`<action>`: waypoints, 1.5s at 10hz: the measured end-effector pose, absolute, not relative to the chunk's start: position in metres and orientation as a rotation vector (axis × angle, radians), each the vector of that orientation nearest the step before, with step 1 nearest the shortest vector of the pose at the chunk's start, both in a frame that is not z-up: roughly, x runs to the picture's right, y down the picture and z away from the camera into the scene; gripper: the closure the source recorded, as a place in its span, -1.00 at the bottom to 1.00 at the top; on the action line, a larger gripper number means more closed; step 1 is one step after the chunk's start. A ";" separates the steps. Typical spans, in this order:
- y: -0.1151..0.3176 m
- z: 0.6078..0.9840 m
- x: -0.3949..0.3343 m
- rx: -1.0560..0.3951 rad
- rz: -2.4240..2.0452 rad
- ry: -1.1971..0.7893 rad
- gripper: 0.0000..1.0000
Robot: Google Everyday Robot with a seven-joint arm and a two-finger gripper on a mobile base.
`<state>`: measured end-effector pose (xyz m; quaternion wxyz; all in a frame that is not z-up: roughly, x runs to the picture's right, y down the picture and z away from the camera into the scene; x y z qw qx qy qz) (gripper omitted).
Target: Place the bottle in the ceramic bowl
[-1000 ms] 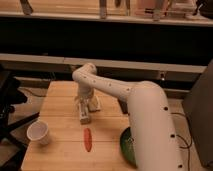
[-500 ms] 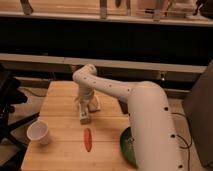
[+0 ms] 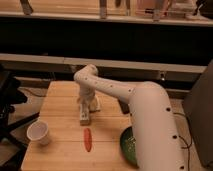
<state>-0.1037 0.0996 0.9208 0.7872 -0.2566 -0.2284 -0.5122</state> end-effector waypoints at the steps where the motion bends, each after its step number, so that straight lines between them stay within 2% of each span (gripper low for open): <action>1: 0.101 0.921 -0.104 -0.556 -1.102 -0.492 0.80; 2: 0.101 0.921 -0.104 -0.556 -1.099 -0.492 0.91; 3: 0.102 0.921 -0.104 -0.557 -1.099 -0.492 0.92; 8: 0.101 0.919 -0.103 -0.558 -1.100 -0.492 0.92; 11: 0.088 0.896 -0.075 -0.557 -1.084 -0.478 0.92; 15: 0.085 0.889 -0.070 -0.549 -1.084 -0.479 0.92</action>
